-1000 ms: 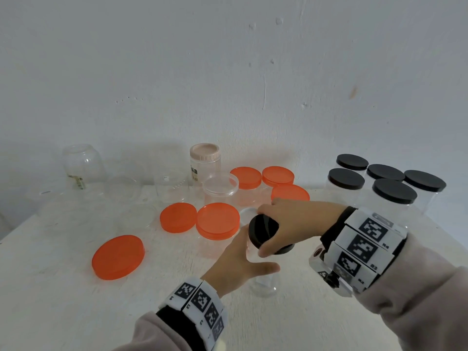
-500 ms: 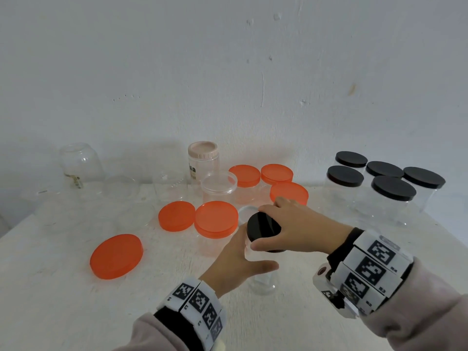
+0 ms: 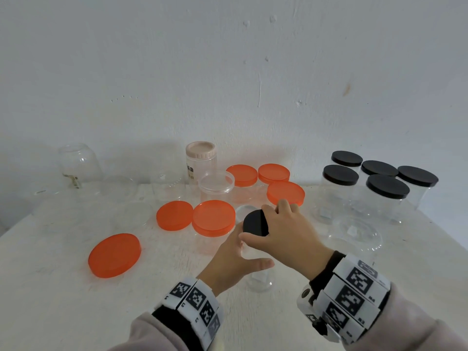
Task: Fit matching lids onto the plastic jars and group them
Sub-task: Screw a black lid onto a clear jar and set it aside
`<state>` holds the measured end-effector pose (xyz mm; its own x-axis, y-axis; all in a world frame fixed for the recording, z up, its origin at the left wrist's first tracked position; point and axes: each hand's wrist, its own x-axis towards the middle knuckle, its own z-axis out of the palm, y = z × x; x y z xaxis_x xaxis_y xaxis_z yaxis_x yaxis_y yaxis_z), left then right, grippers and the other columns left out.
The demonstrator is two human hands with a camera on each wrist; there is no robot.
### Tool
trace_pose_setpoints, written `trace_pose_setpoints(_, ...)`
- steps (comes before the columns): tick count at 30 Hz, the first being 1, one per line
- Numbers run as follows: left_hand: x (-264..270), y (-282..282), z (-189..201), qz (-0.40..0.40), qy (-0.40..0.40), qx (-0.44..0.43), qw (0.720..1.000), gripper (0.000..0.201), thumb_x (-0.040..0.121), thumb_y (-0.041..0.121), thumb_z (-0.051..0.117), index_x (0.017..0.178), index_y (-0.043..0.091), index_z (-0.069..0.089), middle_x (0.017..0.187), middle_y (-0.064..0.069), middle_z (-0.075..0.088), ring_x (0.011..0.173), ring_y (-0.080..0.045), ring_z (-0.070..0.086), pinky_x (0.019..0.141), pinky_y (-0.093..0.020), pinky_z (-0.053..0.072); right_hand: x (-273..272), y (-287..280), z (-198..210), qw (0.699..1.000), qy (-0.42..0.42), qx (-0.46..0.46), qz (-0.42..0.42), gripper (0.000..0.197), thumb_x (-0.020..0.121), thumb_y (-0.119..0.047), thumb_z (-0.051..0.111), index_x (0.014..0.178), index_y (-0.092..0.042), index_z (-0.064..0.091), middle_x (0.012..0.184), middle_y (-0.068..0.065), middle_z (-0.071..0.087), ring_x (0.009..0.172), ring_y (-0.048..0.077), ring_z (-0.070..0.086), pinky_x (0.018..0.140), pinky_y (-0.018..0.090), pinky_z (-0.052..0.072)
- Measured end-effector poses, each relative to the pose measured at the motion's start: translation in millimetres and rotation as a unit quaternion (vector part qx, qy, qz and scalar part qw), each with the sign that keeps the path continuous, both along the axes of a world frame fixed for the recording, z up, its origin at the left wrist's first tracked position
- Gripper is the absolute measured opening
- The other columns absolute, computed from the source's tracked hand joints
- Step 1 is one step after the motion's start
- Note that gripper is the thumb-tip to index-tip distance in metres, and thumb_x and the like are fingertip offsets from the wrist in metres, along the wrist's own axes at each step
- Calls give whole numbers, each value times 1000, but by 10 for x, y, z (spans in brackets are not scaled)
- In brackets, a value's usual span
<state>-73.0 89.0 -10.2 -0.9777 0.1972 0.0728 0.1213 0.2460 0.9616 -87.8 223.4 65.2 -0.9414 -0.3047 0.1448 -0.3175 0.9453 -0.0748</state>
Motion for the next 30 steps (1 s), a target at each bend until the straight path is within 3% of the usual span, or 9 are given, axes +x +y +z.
trace_pose_setpoints(4,11,18,-8,10,4,-5,1000,76,72,32,82,131,47,37,123,36,52,116,19,43,93,-9,33,21,-33,-38,999,11,-24,-25,74,77,-75,39,123,-17,49,104,0,39,100,20,41,80,26,43)
trace_pose_setpoints(8,25,29,-14,15,3,-7,1000,66,73,36,80,122,49,39,115,46,49,111,25,41,87,-7,33,31,-45,-73,998,10,-49,-39,74,77,-74,38,124,-18,49,107,1,40,102,20,40,80,26,43)
trace_pose_setpoints(12,44,52,-28,14,10,3,1000,67,74,38,79,127,46,39,122,37,51,118,16,43,100,-21,36,57,-44,-114,995,-6,-91,-46,73,79,-71,40,132,-20,41,115,1,37,109,20,36,86,31,46)
trace_pose_setpoints(16,91,-24,-29,-11,6,-25,1000,62,77,44,74,128,45,39,129,34,48,125,12,40,107,-23,32,124,-59,-162,990,-19,-135,-41,67,83,-65,44,132,-19,38,120,3,34,108,22,36,87,37,46)
trace_pose_setpoints(20,184,-423,-63,2,-41,-109,993,57,83,48,67,132,43,39,137,27,39,128,3,38,104,-19,34,156,-20,-188,980,-37,-193,-23,65,85,-59,50,134,-18,39,129,8,36,116,27,37,91,41,39)
trace_pose_setpoints(24,363,-1051,-2,41,-31,-123,991,44,80,47,69,120,42,51,129,25,51,121,14,45,93,-2,37,156,3,-206,977,-41,-207,-17,66,84,-59,51,137,-21,39,132,7,36,117,26,38,91,37,38)
trace_pose_setpoints(26,426,-1365,46,77,-27,-136,987,39,81,42,68,117,41,54,125,24,55,117,16,46,92,-3,38,157,12,-222,980,-38,-195,-20,71,80,-62,50,139,-23,37,130,4,35,111,26,37,86,34,38)
trace_pose_setpoints(30,499,-1941,125,175,-7,-173,969,31,86,27,69,112,39,56,119,22,56,115,6,51,91,-9,39,155,20,-263,977,-30,-209,-38,77,75,-60,59,140,-25,37,120,-5,31,99,18,26,78,31,33)
